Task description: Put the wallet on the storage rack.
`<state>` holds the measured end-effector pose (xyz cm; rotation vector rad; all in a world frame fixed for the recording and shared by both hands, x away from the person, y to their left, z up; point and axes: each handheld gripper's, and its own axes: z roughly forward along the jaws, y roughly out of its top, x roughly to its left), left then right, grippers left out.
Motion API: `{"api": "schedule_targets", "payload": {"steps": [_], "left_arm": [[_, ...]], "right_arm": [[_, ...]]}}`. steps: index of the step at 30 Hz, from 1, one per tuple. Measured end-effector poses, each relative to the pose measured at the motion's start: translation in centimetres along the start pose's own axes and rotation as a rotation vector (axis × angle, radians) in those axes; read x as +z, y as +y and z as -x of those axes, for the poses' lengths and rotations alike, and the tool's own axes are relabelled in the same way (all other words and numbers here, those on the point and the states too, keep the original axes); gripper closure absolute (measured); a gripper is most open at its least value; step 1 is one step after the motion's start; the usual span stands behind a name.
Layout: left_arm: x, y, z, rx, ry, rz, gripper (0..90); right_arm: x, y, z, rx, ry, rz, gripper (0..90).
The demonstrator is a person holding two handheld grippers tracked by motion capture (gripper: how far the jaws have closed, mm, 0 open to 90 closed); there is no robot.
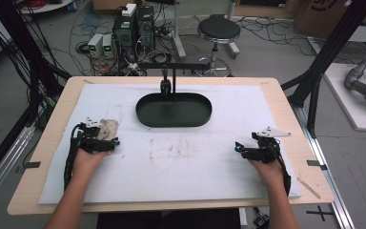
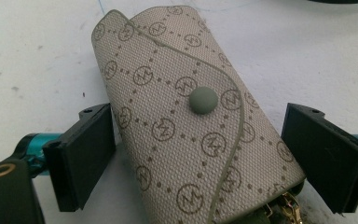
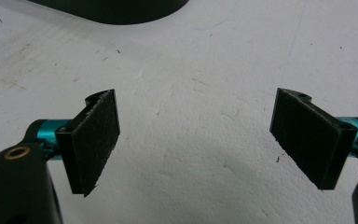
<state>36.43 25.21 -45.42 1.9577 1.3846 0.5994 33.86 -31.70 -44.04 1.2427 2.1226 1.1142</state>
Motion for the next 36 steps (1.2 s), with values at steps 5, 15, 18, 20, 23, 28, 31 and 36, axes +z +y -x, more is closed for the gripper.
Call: {"api": "schedule_targets", "payload": {"steps": [5,15,18,20,23,28,31,36], "left_arm": [[0.0,0.0,0.0,0.0,0.003,0.0,10.8],[-0.6,-0.2,0.2,-0.022,0.009,0.022,26.3],[-0.7,-0.2,0.2,-0.013,0.005,0.025,32.4],[-0.8,-0.2,0.2,-0.008,0.006,0.027,33.6],[-1.0,-0.1,0.2,0.001,-0.001,0.033,34.8],[-1.7,0.4,0.4,0.026,-0.03,0.063,35.5],[-2.4,1.1,0.7,0.043,-0.052,0.092,35.6],[-3.1,2.4,1.6,0.077,-0.092,0.137,35.6]], "right_arm": [[0.0,0.0,0.0,-0.004,0.0,0.001,16.2],[-0.1,0.0,0.0,-0.004,0.002,0.008,16.2],[-0.1,0.0,0.0,-0.002,0.003,0.008,16.2],[-0.2,0.0,0.0,-0.001,0.004,0.007,16.2],[-0.1,0.0,0.1,-0.004,0.001,0.01,16.2],[-0.2,0.0,0.1,0.0,0.003,0.012,16.2],[-0.2,0.0,0.1,0.003,0.004,0.014,16.2],[-0.4,0.0,0.0,0.009,0.006,0.019,16.2]]}}
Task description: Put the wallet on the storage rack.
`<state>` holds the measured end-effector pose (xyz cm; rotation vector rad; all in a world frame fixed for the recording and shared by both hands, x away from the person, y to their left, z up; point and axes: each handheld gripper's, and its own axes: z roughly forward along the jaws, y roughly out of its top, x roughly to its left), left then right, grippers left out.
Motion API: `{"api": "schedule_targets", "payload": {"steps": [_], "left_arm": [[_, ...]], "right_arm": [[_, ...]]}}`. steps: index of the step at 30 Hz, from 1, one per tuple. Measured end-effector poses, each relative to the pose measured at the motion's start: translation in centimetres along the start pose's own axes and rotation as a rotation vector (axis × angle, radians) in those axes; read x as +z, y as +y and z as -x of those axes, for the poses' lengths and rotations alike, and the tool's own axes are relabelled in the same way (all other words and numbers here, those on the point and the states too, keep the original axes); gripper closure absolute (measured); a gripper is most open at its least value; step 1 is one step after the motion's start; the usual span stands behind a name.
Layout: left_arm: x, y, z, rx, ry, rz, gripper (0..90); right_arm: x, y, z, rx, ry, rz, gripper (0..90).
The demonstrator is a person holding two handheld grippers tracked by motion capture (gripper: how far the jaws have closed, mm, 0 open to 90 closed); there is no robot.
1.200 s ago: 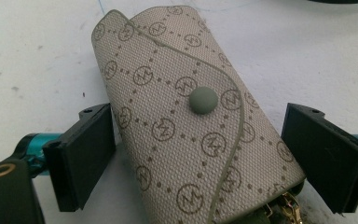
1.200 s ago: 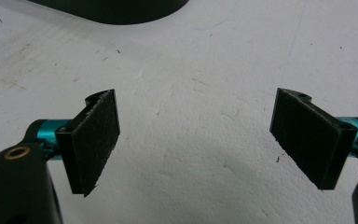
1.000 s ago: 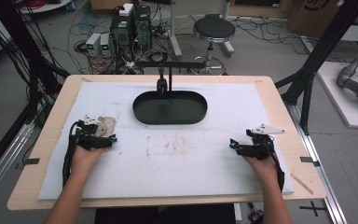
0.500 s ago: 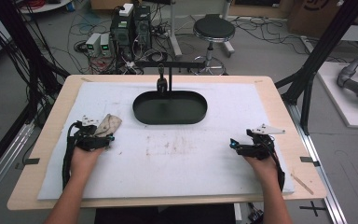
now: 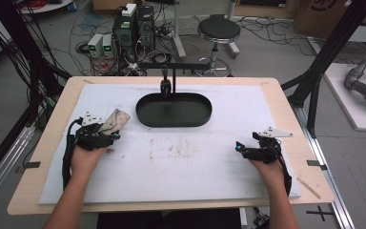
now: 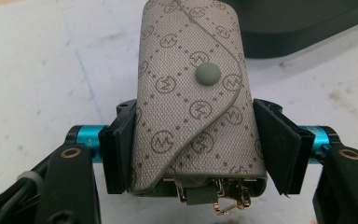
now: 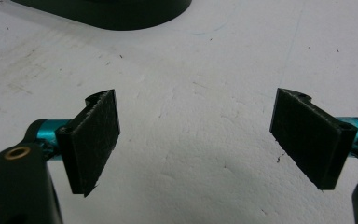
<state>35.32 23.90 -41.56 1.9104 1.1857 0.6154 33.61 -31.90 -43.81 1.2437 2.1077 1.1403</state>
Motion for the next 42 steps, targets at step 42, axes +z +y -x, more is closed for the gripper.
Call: {"api": "schedule_targets", "payload": {"steps": [42], "left_arm": [[11.2,10.9,7.0,0.227,-0.273,-0.029,35.5]], "right_arm": [[-2.0,-1.6,-0.3,0.006,-0.001,-0.005,16.2]]}}
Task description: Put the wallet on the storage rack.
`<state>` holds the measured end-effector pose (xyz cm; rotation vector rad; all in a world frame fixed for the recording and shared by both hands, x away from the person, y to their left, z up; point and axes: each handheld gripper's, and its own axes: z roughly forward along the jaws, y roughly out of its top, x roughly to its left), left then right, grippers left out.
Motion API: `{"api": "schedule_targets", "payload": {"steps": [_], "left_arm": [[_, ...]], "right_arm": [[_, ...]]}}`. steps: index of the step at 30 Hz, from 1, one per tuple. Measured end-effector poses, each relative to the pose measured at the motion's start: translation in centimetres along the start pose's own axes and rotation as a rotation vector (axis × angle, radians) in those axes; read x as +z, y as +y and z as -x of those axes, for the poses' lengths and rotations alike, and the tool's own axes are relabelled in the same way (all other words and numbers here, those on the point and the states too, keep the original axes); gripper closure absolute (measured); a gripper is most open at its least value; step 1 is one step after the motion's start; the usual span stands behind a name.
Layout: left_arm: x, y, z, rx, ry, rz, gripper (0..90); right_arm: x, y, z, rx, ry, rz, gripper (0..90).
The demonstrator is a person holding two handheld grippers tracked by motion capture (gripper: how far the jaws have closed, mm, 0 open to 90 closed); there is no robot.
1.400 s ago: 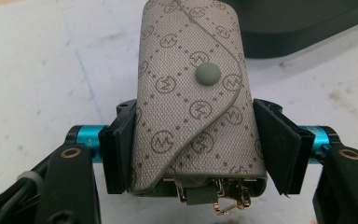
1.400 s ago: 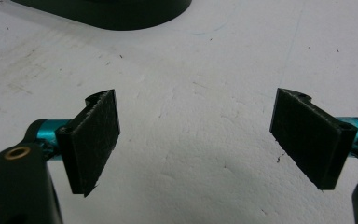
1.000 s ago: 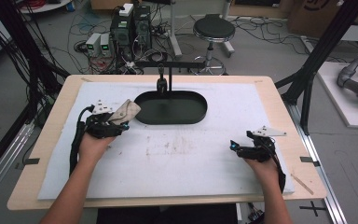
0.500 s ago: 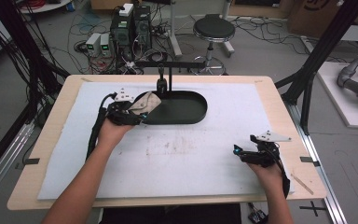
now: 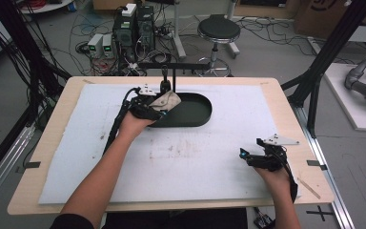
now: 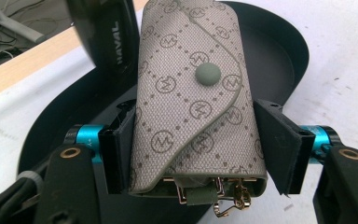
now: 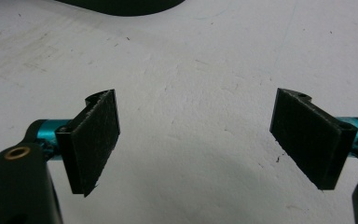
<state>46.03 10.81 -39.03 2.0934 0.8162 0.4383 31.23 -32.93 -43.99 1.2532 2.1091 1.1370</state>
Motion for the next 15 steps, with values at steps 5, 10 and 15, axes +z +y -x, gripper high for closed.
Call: {"api": "schedule_targets", "payload": {"steps": [5,10,15], "left_arm": [[1.5,0.2,-0.3,0.019,-0.023,-0.014,35.4],[2.6,0.2,-0.7,0.034,-0.024,-0.053,35.3],[3.1,0.5,-0.7,0.04,-0.028,-0.048,35.4]], "right_arm": [[0.0,0.0,0.0,-0.007,0.001,0.001,16.2],[0.1,0.0,0.0,-0.016,-0.001,-0.003,16.2],[0.2,0.1,-0.1,-0.016,0.003,0.001,16.2]]}}
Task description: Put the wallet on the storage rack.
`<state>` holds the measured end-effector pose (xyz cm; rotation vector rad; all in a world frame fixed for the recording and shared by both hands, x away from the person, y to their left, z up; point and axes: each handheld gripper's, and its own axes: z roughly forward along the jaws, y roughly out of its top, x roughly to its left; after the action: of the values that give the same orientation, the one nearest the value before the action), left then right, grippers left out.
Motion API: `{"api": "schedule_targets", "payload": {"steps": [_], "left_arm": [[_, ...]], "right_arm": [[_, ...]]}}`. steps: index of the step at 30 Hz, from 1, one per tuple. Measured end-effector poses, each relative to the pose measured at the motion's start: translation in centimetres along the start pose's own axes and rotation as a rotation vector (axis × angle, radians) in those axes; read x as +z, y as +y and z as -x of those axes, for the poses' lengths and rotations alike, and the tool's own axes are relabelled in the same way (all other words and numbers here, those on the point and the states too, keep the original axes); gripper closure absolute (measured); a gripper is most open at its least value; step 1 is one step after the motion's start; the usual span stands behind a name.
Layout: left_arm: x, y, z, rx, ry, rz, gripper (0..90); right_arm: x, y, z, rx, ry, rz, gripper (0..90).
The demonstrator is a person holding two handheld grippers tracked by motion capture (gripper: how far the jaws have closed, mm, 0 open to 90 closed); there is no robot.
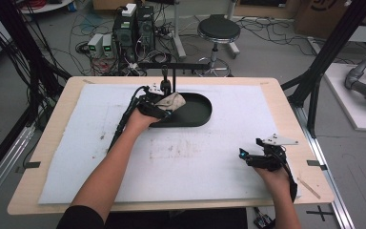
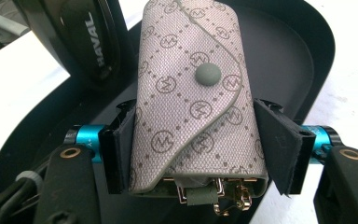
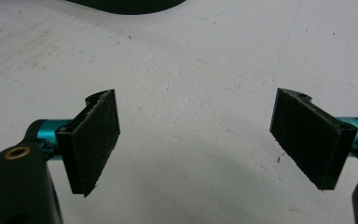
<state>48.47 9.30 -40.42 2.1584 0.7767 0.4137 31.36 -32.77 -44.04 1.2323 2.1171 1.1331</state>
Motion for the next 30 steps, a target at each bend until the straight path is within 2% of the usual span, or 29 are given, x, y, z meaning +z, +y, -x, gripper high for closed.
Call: {"api": "schedule_targets", "payload": {"steps": [9,12,15,19,21,30], "left_arm": [[1.9,0.1,-0.5,0.0,-0.027,-0.046,35.2],[2.7,0.2,-0.4,0.012,-0.02,-0.079,35.0],[3.3,0.2,-0.4,0.01,-0.021,-0.087,34.9],[4.1,-0.2,-0.3,0.025,-0.021,-0.143,34.5],[4.2,-0.2,-0.3,0.019,-0.02,-0.158,33.6],[3.6,0.1,-0.4,0.006,0.004,-0.129,28.4]], "right_arm": [[0.1,0.1,-0.2,-0.003,0.004,-0.005,16.2],[0.2,0.1,-0.1,-0.002,0.004,-0.006,16.2],[0.3,0.0,0.0,-0.004,0.003,-0.008,16.2],[0.3,0.0,0.0,0.002,0.003,-0.009,16.2],[0.3,0.0,0.1,-0.001,0.004,-0.009,16.2],[0.3,0.0,0.0,-0.003,0.004,-0.008,16.2]]}}
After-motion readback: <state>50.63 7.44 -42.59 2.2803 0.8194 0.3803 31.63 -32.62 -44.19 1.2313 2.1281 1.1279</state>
